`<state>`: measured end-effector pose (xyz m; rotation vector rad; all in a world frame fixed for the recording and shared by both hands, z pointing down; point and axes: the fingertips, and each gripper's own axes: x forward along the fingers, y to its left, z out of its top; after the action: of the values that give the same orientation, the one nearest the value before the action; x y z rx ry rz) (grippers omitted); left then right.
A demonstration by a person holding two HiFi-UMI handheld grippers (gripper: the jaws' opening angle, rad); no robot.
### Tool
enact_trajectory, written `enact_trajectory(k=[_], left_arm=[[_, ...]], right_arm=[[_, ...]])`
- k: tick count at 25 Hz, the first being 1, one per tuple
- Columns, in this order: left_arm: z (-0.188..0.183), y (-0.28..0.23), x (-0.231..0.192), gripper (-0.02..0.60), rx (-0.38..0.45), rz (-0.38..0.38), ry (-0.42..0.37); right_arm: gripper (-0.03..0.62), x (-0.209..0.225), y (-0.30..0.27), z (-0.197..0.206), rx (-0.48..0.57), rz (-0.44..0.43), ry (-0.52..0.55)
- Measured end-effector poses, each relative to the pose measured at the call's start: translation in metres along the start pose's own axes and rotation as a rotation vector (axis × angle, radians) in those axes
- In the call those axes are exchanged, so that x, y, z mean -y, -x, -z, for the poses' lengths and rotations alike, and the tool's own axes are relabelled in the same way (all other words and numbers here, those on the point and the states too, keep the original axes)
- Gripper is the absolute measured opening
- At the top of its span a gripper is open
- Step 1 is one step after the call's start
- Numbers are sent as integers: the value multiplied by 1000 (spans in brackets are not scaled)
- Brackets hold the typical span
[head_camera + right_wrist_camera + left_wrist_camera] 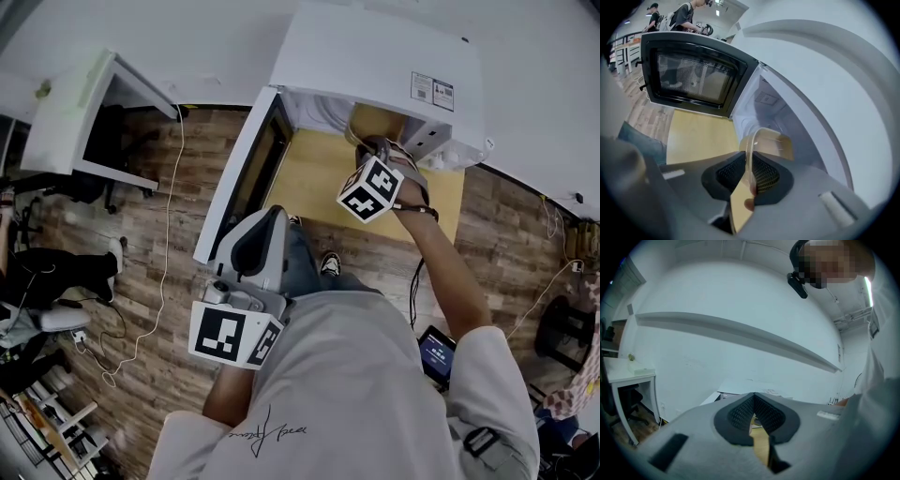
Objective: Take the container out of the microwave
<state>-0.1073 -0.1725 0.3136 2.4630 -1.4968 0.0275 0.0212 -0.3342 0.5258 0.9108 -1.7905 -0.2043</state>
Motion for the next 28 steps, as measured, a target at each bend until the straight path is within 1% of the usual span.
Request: enact_trajectory(k=[7,12,17,22,25,28], left_arm=[[6,0,4,0,-9,6,0],[11,0,8,0,-19,16,-7],[16,0,9,0,-23,13,11],[16,-2,9,0,-24,10,3],[15,-2,8,0,-24,5,5],[17,-1,6,0,-23,-5,13]], right_arm=[[57,0,21,6,42,-6,-68],[57,-3,36,9,69,-32,-134],[57,-8,53,10,102,-75,-221],[57,-10,69,10,142,-124,-316],[57,-12,79,12,158,-147,-352],[55,-13,90,17,172,-149,-371]])
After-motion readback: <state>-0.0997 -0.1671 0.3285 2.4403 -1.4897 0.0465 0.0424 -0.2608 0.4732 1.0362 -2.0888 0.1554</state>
